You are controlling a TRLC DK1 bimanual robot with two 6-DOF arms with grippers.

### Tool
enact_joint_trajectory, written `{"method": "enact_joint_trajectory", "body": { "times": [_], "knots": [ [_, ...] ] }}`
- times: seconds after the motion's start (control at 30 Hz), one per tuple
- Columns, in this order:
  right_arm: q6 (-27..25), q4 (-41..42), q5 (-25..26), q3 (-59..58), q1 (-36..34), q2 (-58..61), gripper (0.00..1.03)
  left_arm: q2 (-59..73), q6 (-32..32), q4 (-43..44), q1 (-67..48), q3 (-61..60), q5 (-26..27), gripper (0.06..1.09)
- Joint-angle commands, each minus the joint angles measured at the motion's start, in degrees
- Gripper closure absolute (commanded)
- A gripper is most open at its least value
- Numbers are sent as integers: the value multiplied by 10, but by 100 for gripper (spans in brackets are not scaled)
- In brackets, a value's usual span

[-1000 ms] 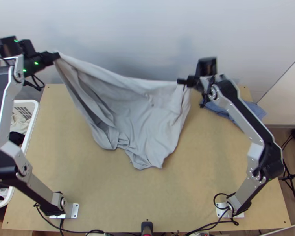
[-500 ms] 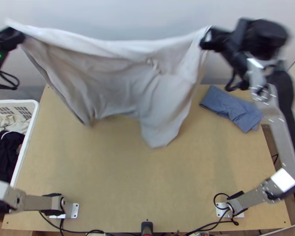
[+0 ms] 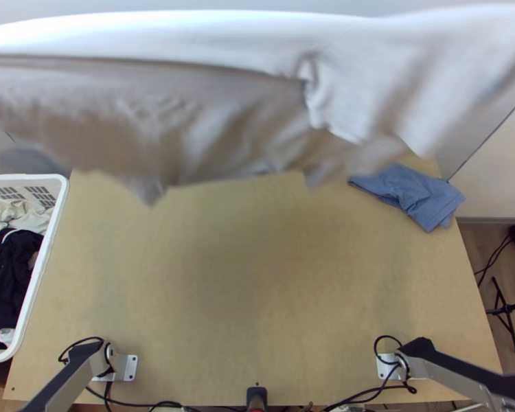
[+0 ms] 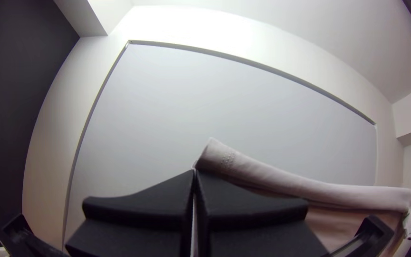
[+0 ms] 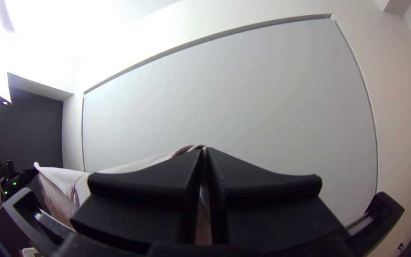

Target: Fold the t-shirt

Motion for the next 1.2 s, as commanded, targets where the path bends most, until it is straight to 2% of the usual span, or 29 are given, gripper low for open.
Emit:
{"method": "enact_joint_trajectory", "body": {
  "times": [0.0, 0.2, 0.33, 0.47, 0.6, 0.73, 0.83, 0.97, 1.17],
  "knots": [
    [-8, -35, 1, -51, -6, -138, 100, -98, -12, -16, 7, -53, -3, 105],
    [-8, -55, -1, -54, -6, -159, 100, -123, -15, -32, -4, -81, -2, 105],
    [7, -53, -1, -95, -6, -151, 100, -137, -15, -57, -20, -120, 2, 105],
    [72, -35, -3, -210, -5, -151, 100, -167, -14, -76, -50, -233, 3, 105],
    [138, -19, -39, -412, -5, -172, 100, -212, 11, -99, -82, -410, 23, 105],
    [151, 90, -75, -656, -2, -203, 100, -242, 42, -95, -83, -589, 69, 105],
    [160, 163, -84, -770, -2, -181, 100, -210, 60, -51, -86, -676, 81, 105],
    [167, 247, -84, -838, -4, -118, 100, -109, 67, 40, -93, -707, 87, 105],
    [157, 361, -83, -852, -21, -23, 100, 64, 75, 169, -95, -664, 87, 105]
  ]
}}
